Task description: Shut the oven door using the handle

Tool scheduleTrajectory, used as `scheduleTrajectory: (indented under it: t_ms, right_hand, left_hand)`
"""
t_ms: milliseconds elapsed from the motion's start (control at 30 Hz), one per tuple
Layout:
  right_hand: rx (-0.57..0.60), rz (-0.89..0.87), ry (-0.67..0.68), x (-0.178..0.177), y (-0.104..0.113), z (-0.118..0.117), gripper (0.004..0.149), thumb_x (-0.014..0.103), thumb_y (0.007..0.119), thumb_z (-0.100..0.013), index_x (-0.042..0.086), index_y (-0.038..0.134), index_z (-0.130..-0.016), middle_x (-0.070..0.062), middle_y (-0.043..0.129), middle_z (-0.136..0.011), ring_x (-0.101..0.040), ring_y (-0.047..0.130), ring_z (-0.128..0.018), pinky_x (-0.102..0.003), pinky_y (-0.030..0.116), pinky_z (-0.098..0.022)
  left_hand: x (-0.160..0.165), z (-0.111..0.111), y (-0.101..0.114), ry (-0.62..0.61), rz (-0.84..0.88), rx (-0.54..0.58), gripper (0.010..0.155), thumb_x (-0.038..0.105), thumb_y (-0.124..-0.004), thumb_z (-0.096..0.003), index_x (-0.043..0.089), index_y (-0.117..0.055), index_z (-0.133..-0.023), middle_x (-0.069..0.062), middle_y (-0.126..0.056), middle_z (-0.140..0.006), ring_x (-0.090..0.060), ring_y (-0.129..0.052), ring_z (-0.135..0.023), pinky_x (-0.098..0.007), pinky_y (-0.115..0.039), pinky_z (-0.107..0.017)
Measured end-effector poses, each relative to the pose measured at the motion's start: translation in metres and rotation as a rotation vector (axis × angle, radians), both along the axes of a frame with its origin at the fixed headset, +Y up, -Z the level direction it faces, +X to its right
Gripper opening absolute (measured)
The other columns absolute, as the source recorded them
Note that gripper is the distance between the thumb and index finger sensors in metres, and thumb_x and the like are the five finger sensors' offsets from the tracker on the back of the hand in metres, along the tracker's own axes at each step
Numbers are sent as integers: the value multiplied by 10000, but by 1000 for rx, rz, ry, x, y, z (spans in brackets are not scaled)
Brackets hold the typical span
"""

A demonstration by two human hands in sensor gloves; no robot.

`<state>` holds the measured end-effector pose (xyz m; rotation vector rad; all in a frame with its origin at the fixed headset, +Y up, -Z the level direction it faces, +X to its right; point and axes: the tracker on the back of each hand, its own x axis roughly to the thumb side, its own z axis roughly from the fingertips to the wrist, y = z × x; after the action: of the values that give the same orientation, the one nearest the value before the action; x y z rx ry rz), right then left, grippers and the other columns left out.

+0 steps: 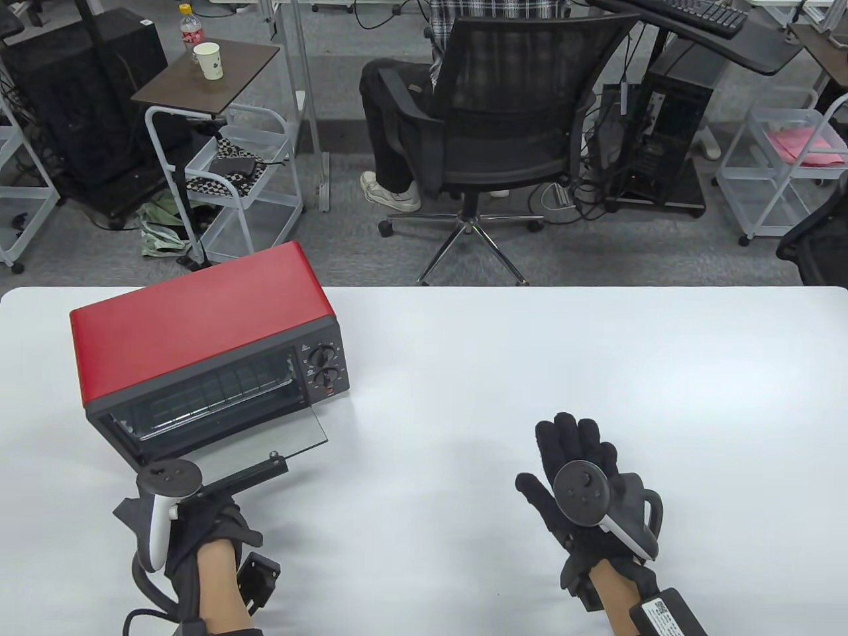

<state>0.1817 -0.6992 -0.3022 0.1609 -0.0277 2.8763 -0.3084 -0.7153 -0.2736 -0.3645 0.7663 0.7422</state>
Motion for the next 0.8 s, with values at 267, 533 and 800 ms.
scheduleTrajectory:
  t_ms: [267,533,800]
  right_hand:
    - [-2,3,5,-1,0,-1,756,618,548,-473,279,229,-1068,-85,192,-1201,-333,140,-1034,-538,247,-751]
    - [-2,3,12,-2,0,-2,757,618,549,-473,278,229,-1069,-86,191,-1201,-333,138,-1034,-538,246,-751]
    - [-2,-3,10,-2,1,-2,756,616,551,-474,277,231,-1069,-87,193,-1201,-332,138,-1034,-538,246,-751]
  left_hand:
    - [-2,-1,10,44,-56,123,633,380,-511,-575,-3,-379,-1061,-340,-411,-1101,-570,-578,-1007,-665,-533,-678]
    - [-7,-2,17,109,-134,252,595,419,-541,-569,71,-476,-1047,-279,-551,-1080,-498,-710,-973,-614,-624,-666]
    - [-13,-8,21,139,-160,306,563,448,-546,-558,133,-518,-1024,-230,-620,-1055,-439,-779,-943,-588,-659,-662]
